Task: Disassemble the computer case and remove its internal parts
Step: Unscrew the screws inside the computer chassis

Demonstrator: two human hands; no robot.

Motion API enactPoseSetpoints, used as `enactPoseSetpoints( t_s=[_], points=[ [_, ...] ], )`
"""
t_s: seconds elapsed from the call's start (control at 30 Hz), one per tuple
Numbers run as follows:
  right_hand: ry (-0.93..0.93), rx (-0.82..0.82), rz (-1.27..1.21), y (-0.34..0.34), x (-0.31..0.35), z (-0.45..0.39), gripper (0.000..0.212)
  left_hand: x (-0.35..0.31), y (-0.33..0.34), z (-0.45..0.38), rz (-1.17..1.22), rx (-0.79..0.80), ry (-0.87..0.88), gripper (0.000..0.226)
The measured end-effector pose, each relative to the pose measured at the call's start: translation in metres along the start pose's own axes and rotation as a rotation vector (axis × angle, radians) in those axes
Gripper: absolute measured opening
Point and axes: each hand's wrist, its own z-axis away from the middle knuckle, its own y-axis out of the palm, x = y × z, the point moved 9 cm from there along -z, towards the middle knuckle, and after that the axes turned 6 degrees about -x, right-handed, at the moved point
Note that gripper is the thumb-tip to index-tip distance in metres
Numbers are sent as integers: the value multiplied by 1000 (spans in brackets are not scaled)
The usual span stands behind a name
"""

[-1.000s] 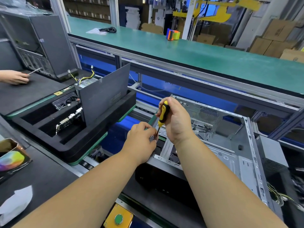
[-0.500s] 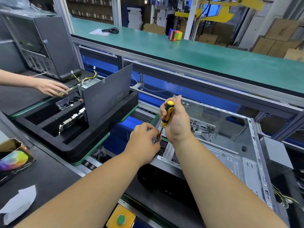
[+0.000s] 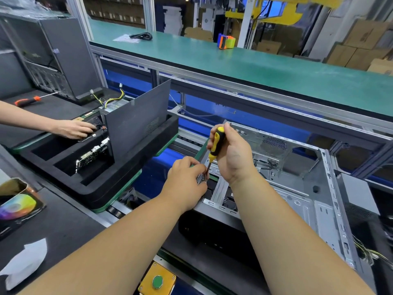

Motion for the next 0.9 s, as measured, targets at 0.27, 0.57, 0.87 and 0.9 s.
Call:
enactPoseSetpoints(
  t_s=[0.27, 0.57, 0.87, 0.9],
  points=[
    [-27, 65, -71, 18, -1, 7, 44, -1, -1, 0, -17, -13, 11, 28],
    [-75, 51, 80, 13, 4, 9, 25, 0, -1, 1, 1, -16, -5, 25],
    [-9, -46, 50, 8, -2, 3, 48, -3, -3, 1, -1, 0, -12, 23],
    [-13, -47, 10, 9, -3, 3, 46, -3, -3, 1, -1, 2, -10, 23]
  ],
)
